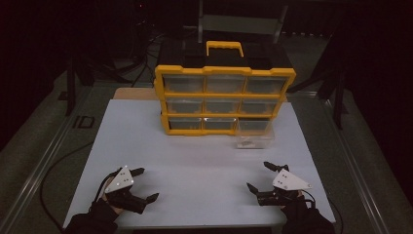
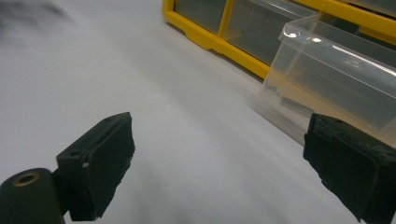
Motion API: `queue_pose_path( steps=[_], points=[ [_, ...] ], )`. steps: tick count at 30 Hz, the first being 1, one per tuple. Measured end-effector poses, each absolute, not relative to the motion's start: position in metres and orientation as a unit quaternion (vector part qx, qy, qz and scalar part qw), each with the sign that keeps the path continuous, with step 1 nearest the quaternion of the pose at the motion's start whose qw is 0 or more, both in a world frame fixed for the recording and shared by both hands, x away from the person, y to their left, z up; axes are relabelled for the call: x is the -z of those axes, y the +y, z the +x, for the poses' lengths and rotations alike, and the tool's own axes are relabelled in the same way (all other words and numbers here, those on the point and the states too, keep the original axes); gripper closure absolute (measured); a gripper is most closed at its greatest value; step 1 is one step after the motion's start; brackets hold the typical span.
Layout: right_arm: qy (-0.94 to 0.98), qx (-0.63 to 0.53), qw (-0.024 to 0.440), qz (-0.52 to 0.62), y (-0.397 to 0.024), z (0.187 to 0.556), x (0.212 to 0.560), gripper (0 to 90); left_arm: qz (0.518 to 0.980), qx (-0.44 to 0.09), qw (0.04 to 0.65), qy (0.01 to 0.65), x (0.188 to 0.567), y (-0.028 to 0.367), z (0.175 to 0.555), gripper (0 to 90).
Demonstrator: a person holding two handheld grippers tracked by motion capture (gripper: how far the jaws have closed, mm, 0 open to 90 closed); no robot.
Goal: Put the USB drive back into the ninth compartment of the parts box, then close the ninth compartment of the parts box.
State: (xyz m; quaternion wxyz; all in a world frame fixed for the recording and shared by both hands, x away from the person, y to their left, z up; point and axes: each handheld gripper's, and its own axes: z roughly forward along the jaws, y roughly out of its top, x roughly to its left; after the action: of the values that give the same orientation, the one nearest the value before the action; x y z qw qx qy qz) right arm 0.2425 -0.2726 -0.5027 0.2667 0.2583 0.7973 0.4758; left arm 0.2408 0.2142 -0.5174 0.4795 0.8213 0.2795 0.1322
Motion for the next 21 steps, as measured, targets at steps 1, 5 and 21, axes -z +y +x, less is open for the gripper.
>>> queue_pose_path(
  steps=[1, 5, 21],
  points=[
    [0.797, -0.476, 0.266, 0.258, -0.2727, 0.2427, 0.5027, 8.3, 0.821, -0.131, 0.480, 0.279, 0.5174, 0.2144, 0.2408, 0.0],
    [0.798, -0.475, 0.267, 0.257, -0.2726, 0.2429, 0.5030, 8.3, 0.819, -0.129, 0.484, 0.280, 0.5171, 0.2149, 0.2410, 0.0],
    [0.797, -0.477, 0.265, 0.258, -0.2717, 0.2424, 0.5024, 8.3, 0.817, -0.133, 0.489, 0.276, 0.5154, 0.2160, 0.2393, 0.0]
  ],
)
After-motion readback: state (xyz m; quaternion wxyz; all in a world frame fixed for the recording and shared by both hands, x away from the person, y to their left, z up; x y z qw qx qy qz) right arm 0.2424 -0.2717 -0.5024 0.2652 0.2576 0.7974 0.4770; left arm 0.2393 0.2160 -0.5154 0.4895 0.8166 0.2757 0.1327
